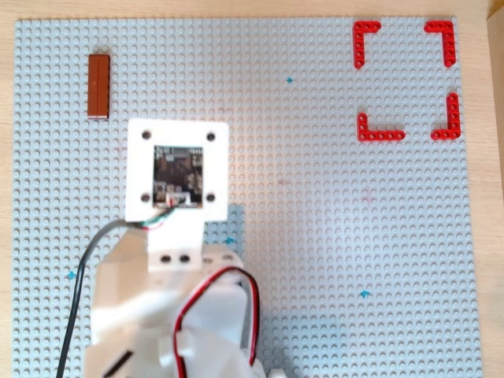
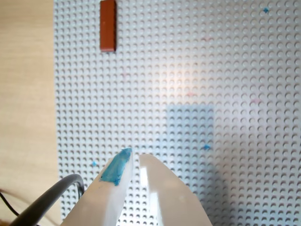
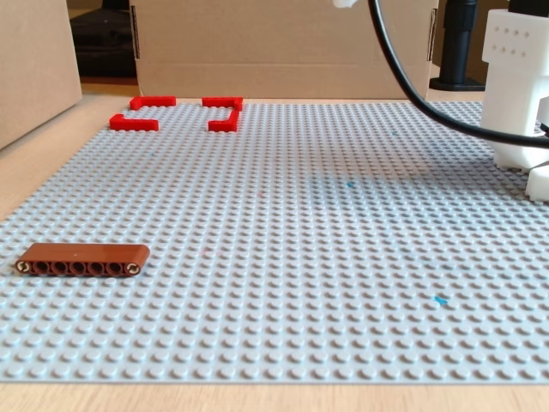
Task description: Grab and store lego
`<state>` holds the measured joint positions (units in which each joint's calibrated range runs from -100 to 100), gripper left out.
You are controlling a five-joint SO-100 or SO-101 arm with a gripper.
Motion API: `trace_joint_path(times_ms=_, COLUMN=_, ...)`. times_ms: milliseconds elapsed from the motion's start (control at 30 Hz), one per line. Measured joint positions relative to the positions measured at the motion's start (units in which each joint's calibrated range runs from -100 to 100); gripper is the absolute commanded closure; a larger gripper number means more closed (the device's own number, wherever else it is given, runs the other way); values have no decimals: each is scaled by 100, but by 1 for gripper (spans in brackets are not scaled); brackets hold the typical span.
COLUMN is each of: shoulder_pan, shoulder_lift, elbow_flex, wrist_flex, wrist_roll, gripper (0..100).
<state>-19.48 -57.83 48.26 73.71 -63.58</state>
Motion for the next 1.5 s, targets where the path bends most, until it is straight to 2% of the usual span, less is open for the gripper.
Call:
trace_joint_path(times_ms=267, shoulder_pan=-372, shoulder_lift=3333, elbow_flex=-2992, wrist_flex=216, wrist_roll=-31, gripper=98)
trace_joint_path(times_ms=533, shoulder_pan=-723, shoulder_lift=5758, elbow_flex=-5273, wrist_flex=372, wrist_roll=-67, gripper=98)
trace_joint_path(times_ms=733, shoulder_pan=-946, shoulder_lift=7222, elbow_flex=-6679, wrist_flex=415, wrist_roll=-77, gripper=89)
trace_joint_path(times_ms=1033, shoulder_pan=-1132, shoulder_lift=8729, elbow_flex=-7986, wrist_flex=415, wrist_roll=-72, gripper=87)
trace_joint_path(times_ms=1200, shoulder_pan=-1140, shoulder_lift=9301, elbow_flex=-8301, wrist_flex=432, wrist_roll=-72, gripper=78)
trace_joint_path(times_ms=1500, shoulder_pan=-1140, shoulder_lift=9874, elbow_flex=-8770, wrist_flex=432, wrist_roll=-57, gripper=78)
